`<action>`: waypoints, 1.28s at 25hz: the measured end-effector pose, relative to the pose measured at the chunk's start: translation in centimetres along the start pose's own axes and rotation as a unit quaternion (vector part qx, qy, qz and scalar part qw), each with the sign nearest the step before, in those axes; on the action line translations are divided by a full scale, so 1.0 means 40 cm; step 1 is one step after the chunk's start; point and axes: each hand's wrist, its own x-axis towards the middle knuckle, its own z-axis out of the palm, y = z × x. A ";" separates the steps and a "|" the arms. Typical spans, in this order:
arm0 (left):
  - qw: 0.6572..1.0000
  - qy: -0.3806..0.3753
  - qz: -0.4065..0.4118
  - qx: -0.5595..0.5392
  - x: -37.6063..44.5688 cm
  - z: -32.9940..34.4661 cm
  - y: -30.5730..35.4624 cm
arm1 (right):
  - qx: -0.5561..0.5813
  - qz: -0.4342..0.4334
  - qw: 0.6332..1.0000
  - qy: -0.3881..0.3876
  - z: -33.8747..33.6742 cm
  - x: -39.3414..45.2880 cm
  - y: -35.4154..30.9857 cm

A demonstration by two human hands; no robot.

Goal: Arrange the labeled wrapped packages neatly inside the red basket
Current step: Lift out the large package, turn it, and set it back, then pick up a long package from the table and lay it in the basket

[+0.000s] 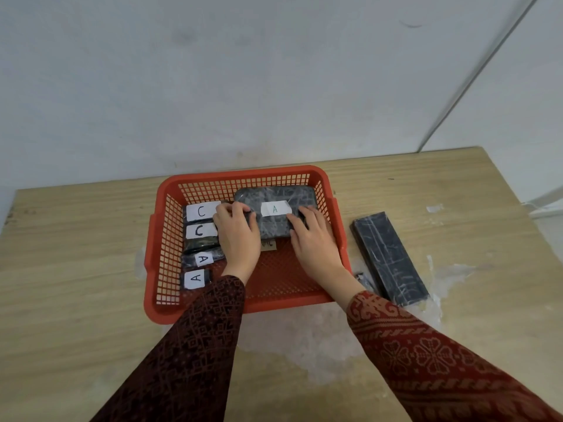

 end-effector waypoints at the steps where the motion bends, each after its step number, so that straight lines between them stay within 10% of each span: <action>1: 0.999 0.010 0.036 0.035 -0.001 -0.001 0.000 | -0.014 0.002 1.000 0.007 0.003 -0.001 0.001; 5: 0.976 -0.029 0.200 0.078 -0.028 -0.017 -0.002 | -0.038 -0.008 0.998 -0.052 0.023 -0.003 0.009; 12: 0.953 -0.171 0.204 0.146 -0.092 -0.027 -0.017 | -0.067 -0.007 0.984 -0.166 -0.008 -0.012 0.001; 18: 0.935 -0.223 0.203 0.189 -0.089 -0.044 -0.008 | 0.134 -0.007 0.990 0.044 -0.140 -0.122 0.054; 25: 0.948 -0.172 0.260 0.062 -0.077 -0.017 0.213 | 0.089 0.258 0.960 0.068 -0.114 -0.336 0.229; 32: 0.747 -0.395 0.472 0.253 -0.055 0.191 0.432 | 0.064 0.349 0.935 0.002 -0.084 -0.365 0.303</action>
